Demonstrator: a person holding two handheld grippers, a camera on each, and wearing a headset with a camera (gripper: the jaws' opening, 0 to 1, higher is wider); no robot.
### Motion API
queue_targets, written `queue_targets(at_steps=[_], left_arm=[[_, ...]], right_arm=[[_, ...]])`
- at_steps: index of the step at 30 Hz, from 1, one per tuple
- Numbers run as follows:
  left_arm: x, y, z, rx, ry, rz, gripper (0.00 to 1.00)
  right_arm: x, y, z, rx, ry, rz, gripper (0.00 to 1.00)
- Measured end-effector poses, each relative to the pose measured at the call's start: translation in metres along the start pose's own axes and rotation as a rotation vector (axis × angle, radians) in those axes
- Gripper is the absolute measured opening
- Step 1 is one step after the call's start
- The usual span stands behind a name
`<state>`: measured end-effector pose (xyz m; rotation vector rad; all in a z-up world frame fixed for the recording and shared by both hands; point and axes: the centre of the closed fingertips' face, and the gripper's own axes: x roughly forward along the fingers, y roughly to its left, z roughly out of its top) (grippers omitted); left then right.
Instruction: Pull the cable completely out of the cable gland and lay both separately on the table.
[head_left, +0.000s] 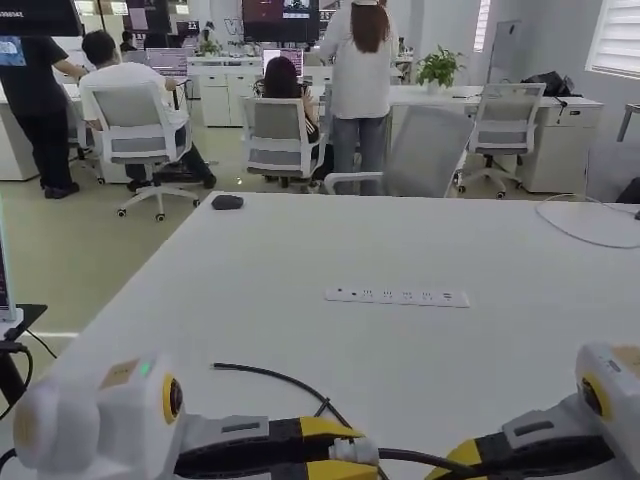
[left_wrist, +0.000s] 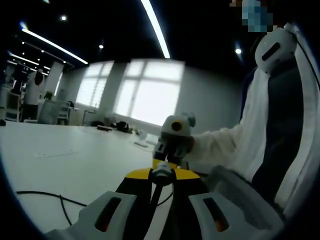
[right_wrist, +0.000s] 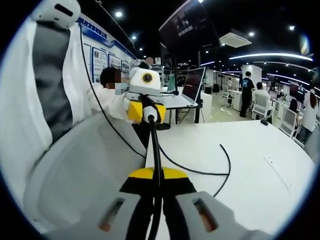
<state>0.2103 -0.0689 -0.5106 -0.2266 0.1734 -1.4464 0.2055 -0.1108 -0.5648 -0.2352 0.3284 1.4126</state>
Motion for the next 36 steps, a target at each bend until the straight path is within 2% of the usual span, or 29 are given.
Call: queue_targets(at_steps=[6,14,23,26,28,31,36], left_arm=[[0.0,0.0,-0.002,-0.001,0.006,-0.001,0.16],[-0.003,0.004,0.004,-0.009,-0.021,0.015,0.16],[-0.003,0.004,0.003,-0.01,-0.018,0.016,0.16],[-0.003,0.005,0.002,-0.015,-0.015,0.022,0.16],[-0.004,0.008,0.001,-0.016,-0.008,0.029,0.16],[-0.004,0.01,0.0,-0.024,-0.006,0.037,0.16],[-0.003,0.01,-0.003,-0.024,0.005,0.038,0.16]], right_arm=[[-0.01,-0.004,-0.016,0.017,0.014,-0.023,0.02],[-0.02,-0.01,-0.028,0.049,0.022,-0.06,0.02],[-0.018,-0.008,-0.027,0.052,0.021,-0.066,0.02],[-0.018,-0.01,-0.026,0.051,0.022,-0.085,0.02],[-0.02,-0.016,-0.022,0.057,0.005,-0.115,0.02],[-0.025,-0.021,-0.016,0.057,-0.018,-0.132,0.03],[-0.03,-0.019,-0.003,0.051,-0.055,-0.119,0.12]])
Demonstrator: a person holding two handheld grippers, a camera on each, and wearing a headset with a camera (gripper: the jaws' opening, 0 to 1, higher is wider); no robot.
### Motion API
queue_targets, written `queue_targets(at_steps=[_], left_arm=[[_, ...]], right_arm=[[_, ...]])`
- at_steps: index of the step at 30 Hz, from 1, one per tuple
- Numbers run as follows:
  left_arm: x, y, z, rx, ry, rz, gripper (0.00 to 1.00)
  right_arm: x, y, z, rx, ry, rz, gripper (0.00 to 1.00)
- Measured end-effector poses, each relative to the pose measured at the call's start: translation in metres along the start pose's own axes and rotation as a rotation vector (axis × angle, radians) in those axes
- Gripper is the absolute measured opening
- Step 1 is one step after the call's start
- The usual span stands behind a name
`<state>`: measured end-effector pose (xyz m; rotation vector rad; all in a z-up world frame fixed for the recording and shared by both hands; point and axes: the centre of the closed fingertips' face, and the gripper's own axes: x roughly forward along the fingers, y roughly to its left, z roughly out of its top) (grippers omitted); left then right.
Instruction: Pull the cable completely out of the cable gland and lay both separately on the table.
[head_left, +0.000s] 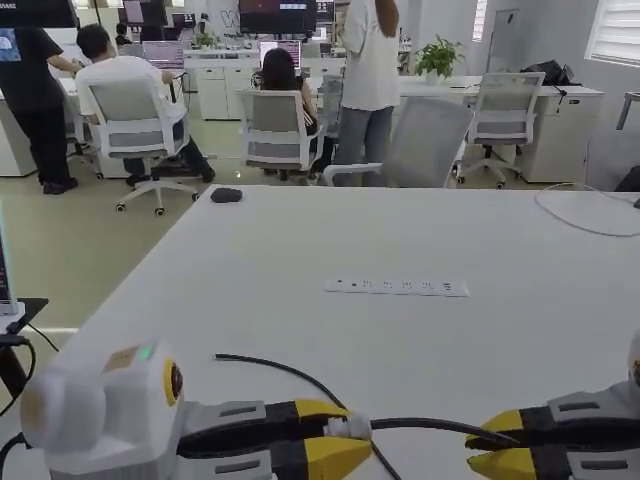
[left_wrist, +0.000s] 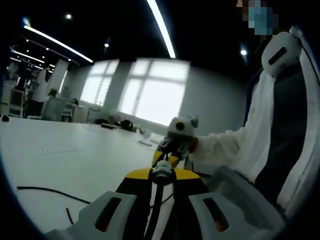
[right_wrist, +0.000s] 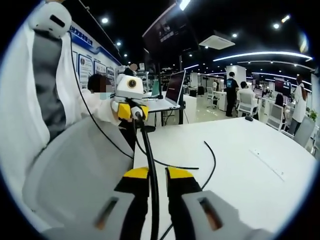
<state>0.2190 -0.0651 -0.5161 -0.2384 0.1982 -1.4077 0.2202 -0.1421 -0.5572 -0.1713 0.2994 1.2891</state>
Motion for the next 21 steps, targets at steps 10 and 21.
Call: queue_targets(at_steps=[10,21], left_arm=[[0.001,-0.003,-0.003,0.004,0.013,-0.008,0.16],[0.002,-0.005,-0.002,0.01,0.009,-0.014,0.16]], right_arm=[[0.026,0.028,0.055,-0.089,-0.087,0.102,0.17],[0.051,0.036,0.06,-0.129,-0.062,0.147,0.08]])
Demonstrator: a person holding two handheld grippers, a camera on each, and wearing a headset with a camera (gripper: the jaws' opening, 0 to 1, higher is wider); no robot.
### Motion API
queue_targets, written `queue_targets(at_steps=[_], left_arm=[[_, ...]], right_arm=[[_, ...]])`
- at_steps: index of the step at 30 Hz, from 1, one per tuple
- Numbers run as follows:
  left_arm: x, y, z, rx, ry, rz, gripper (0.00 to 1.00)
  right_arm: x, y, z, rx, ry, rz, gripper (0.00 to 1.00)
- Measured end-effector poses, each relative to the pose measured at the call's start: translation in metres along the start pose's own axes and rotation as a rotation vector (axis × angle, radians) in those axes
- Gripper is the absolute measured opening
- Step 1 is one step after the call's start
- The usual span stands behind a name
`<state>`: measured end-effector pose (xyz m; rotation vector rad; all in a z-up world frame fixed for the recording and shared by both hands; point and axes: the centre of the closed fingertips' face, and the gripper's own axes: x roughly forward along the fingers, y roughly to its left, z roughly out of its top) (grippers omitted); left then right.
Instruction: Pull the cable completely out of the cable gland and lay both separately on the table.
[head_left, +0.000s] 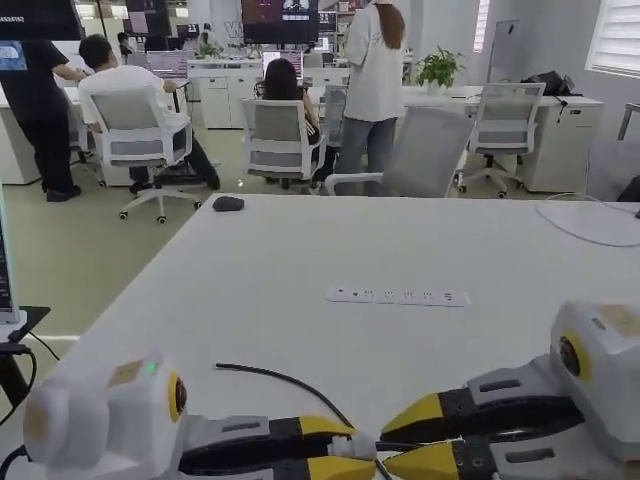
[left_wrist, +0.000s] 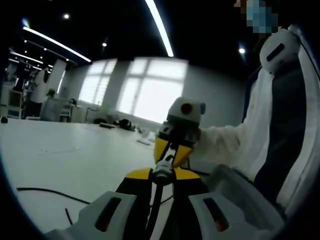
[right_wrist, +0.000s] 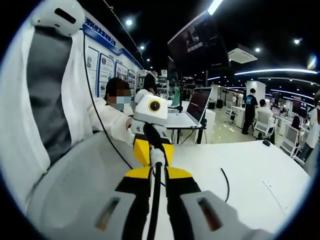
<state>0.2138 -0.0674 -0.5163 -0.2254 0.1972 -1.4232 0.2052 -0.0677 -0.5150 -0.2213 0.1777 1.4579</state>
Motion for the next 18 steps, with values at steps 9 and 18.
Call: queue_targets(at_steps=[9,18], left_arm=[[0.0006,0.0005,0.0012,0.003,-0.003,-0.005,0.16],[0.0003,0.0009,0.0008,0.005,-0.001,-0.004,0.16]], right_arm=[[-0.0009,-0.0012,0.0025,0.011,-0.019,0.001,0.04],[-0.0022,-0.0015,0.0014,0.005,-0.026,0.007,0.04]])
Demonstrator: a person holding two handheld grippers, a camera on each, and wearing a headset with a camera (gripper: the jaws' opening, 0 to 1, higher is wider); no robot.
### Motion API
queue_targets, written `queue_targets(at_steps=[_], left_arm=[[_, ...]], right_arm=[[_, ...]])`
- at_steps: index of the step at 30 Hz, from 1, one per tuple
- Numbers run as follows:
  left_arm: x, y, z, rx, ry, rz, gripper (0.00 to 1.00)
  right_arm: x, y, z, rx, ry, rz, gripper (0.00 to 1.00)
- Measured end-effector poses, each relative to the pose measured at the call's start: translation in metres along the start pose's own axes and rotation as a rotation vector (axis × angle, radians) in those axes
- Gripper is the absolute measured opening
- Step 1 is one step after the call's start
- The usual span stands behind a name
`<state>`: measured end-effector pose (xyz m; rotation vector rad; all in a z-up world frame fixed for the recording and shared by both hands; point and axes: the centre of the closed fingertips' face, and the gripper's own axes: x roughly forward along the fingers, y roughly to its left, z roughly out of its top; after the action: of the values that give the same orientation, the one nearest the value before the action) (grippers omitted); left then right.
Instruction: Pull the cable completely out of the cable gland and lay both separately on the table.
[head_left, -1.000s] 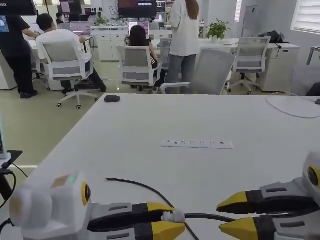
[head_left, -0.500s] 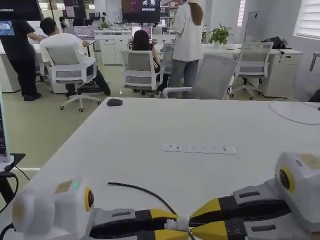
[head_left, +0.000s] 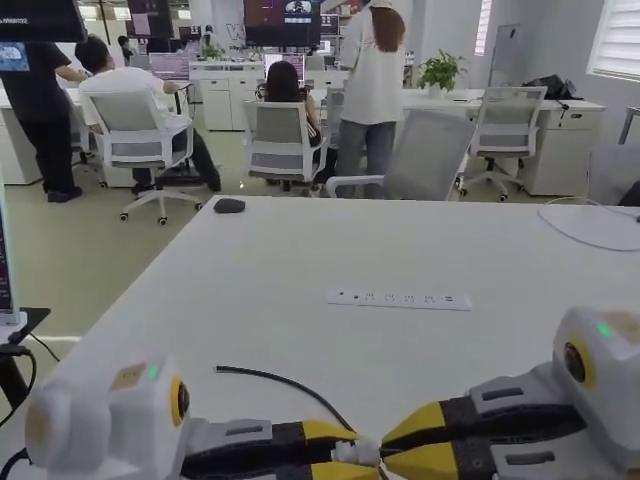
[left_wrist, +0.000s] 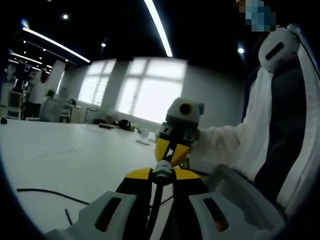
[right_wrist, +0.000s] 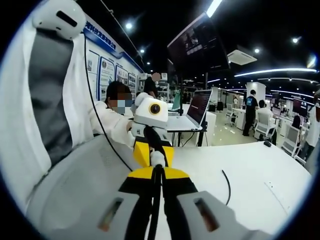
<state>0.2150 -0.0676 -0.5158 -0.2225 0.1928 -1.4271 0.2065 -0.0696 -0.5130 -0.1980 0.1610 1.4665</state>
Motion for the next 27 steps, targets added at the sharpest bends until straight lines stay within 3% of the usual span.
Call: queue_targets(at_steps=[14,20,27], left_arm=[[-0.002,0.004,-0.001,-0.001,0.005,0.022,0.16],[-0.003,0.004,-0.001,-0.001,0.007,0.025,0.16],[-0.005,0.009,0.0,-0.002,0.0,0.039,0.16]], right_arm=[[-0.017,-0.004,-0.008,0.022,-0.009,-0.022,0.03],[-0.032,-0.005,-0.018,0.029,0.006,-0.037,0.03],[-0.052,-0.013,-0.038,0.071,0.039,-0.096,0.03]])
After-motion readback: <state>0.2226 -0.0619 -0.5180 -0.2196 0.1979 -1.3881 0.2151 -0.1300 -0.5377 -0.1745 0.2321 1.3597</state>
